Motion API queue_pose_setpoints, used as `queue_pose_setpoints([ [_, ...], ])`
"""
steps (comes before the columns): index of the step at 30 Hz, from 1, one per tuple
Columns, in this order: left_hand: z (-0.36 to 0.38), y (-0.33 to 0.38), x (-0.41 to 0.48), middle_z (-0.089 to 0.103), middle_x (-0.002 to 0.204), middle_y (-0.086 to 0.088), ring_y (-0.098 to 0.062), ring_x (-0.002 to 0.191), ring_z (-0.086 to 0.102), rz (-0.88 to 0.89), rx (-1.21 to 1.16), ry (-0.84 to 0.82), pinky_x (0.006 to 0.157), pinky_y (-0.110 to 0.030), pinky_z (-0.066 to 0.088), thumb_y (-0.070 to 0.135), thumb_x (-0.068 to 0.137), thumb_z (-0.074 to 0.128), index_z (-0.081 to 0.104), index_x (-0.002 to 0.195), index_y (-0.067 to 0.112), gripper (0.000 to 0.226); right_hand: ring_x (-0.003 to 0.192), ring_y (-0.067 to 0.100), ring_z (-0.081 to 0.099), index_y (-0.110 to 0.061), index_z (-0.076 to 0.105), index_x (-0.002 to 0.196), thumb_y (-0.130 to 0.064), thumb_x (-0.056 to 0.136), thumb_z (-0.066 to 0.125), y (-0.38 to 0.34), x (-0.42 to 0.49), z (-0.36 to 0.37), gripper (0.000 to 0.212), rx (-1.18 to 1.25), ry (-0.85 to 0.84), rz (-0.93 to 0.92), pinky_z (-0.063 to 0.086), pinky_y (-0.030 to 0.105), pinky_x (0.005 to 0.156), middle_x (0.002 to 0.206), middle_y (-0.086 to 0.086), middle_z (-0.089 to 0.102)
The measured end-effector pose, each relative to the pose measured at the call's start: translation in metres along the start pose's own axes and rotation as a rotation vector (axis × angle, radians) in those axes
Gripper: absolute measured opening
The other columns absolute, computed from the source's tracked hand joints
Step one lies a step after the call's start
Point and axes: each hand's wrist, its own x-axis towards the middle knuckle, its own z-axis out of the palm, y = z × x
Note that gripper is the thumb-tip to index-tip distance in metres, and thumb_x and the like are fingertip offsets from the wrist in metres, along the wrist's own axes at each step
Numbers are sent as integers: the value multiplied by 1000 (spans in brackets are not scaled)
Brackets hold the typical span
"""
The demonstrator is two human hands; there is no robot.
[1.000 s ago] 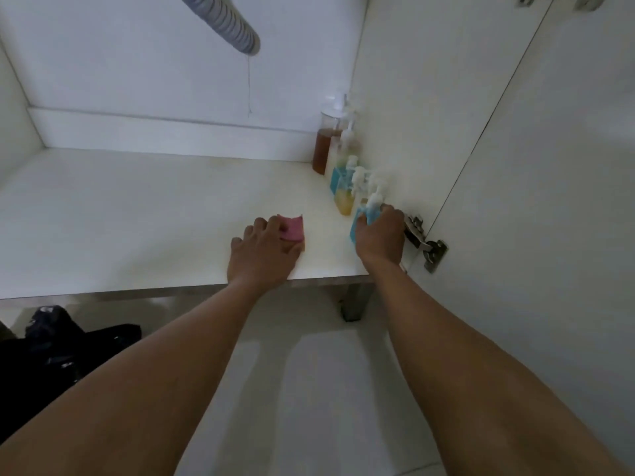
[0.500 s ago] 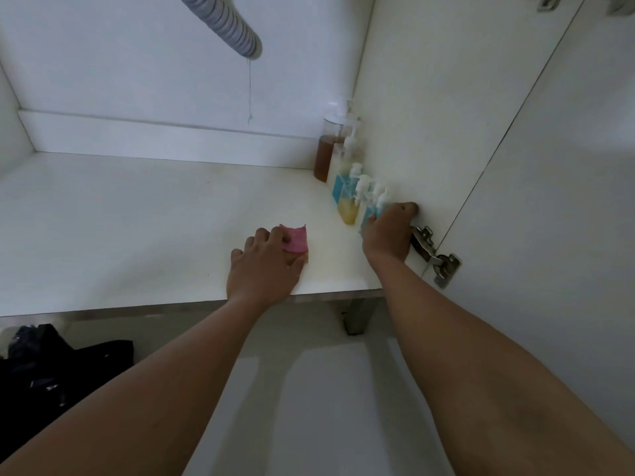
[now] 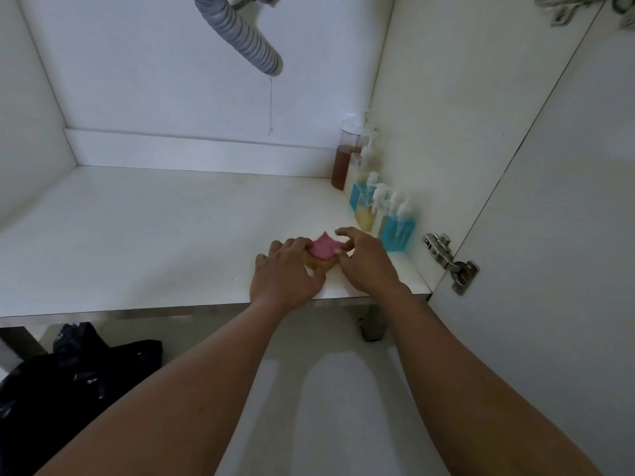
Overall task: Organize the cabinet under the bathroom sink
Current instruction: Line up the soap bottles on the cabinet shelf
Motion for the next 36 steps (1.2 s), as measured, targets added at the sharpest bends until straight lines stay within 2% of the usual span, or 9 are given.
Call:
queue_pose_setpoints([
  [2,-2,1,0,58,136,4,-21,124,47,5,-6,-20,96,-41,37,48,91,56,46,142,28,55,99,15,62,-19,64,123,-35,90,66,-3,-2,3,36,-11,-60,17,47,24,86,118,3,66],
  [5,-4,1,0,61,134,8,-20,126,48,-31,-65,-26,101,-41,35,48,92,56,44,145,29,58,94,15,60,-19,67,119,-43,85,69,-5,-8,6,42,27,-67,5,46,26,85,110,0,64],
  [9,-3,-1,1,66,125,19,-15,120,53,-45,-135,-46,100,-41,34,46,91,61,41,145,36,58,111,22,62,-19,65,127,-13,94,61,0,-4,11,34,-9,-49,23,44,27,95,124,6,65],
  [13,-2,-4,18,62,133,19,-16,126,51,-38,-76,-109,104,-46,30,43,94,59,42,146,33,56,111,19,62,-19,65,124,-9,97,57,16,15,18,30,-33,2,34,45,28,99,123,5,65],
  [17,4,-13,61,49,149,2,-24,139,39,-85,97,-164,110,-51,25,50,99,49,39,149,29,55,103,18,62,-14,66,116,-13,99,55,25,56,33,20,-34,104,22,47,26,90,111,5,67],
  [21,18,-28,88,27,162,0,-27,151,17,-177,271,-223,117,-65,8,62,99,32,31,154,29,64,93,20,63,-14,66,104,-9,96,54,29,108,53,15,-54,193,9,53,30,81,99,5,67],
  [26,25,-31,90,9,168,3,-24,155,-2,-199,272,-249,117,-68,-5,67,98,24,18,158,34,68,98,25,64,-10,65,111,-10,96,57,30,168,71,18,-123,223,63,53,33,87,105,9,67],
  [31,28,-33,91,5,168,5,-23,155,-7,-213,265,-247,117,-67,-7,67,98,22,14,158,36,68,109,29,62,-7,59,125,-8,97,56,24,219,82,28,-178,193,116,50,36,91,119,13,63],
  [36,27,-31,91,3,169,6,-22,155,-9,-231,252,-247,118,-65,-9,67,98,22,13,158,38,68,112,32,62,-1,57,127,-9,102,48,17,254,93,28,-257,151,105,51,38,90,124,17,61],
])
